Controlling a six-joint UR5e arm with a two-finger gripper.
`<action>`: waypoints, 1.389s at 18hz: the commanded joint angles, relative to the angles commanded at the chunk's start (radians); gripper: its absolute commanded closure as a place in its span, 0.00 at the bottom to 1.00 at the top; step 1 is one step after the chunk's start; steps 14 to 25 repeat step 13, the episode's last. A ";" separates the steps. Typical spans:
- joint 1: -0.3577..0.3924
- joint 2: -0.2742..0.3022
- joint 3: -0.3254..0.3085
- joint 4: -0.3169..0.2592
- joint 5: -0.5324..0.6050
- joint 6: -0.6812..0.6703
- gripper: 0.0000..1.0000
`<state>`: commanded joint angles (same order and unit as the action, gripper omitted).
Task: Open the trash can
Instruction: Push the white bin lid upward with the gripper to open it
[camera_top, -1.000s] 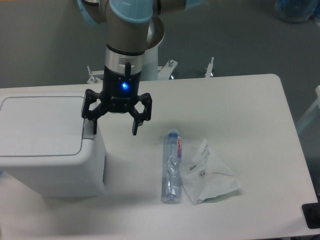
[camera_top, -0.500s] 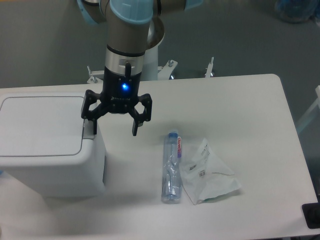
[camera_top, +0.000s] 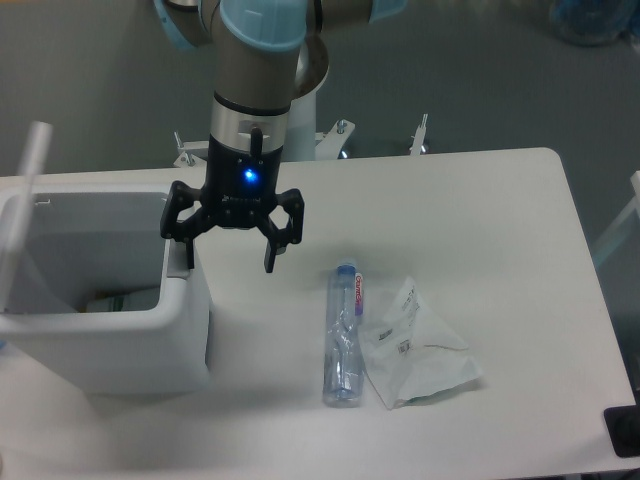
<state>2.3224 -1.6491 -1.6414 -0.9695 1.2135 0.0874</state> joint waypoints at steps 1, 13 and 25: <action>0.005 0.003 0.005 0.000 -0.018 0.009 0.00; 0.090 0.020 0.106 -0.006 0.066 0.212 0.00; 0.090 0.020 0.106 -0.006 0.066 0.212 0.00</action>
